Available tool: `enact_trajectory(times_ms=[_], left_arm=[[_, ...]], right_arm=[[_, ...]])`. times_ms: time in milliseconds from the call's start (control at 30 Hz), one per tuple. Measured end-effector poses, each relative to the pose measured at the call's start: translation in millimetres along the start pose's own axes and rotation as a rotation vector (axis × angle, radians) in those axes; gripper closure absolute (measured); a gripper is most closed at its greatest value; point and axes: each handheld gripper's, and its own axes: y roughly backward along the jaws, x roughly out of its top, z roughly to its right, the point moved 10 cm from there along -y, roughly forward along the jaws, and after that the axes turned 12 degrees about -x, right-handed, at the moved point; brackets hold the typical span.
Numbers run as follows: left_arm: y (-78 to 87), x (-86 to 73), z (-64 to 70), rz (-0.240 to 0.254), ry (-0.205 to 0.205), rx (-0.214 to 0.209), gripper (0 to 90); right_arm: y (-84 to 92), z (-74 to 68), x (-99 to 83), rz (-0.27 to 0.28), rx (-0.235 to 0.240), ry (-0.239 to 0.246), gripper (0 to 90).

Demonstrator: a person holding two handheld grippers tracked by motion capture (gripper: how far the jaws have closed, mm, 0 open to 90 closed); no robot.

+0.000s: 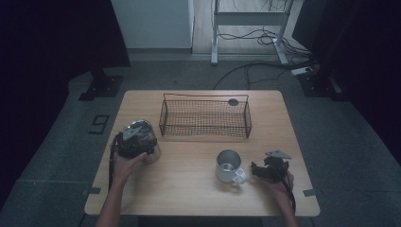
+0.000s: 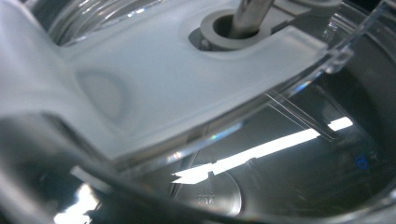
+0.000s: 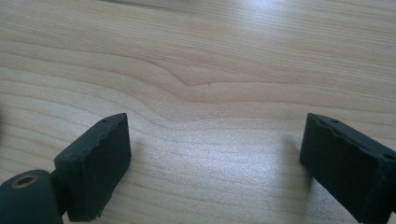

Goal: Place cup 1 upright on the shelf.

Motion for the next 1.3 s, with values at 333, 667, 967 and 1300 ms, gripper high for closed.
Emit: enact_trajectory(times_ms=[333, 667, 967, 1300], left_arm=[[18.1, 22.6, 11.3, 0.037, -0.022, -0.007, 4.1], [26.4, 33.6, 15.9, 0.060, -0.021, -0.017, 4.1], [33.5, 49.5, 19.8, 0.071, -0.028, -0.023, 4.1], [31.9, 61.1, 24.5, 0.072, -0.022, -0.038, 4.1]], right_arm=[[0.1, 0.3, 0.0, 0.001, -0.003, -0.004, 8.9], [0.1, 0.3, 0.1, 0.001, -0.003, -0.003, 8.9], [-0.1, 0.4, 0.2, 0.000, -0.002, -0.002, 8.9], [-0.2, 0.5, 0.2, 0.001, -0.002, -0.002, 8.9]])
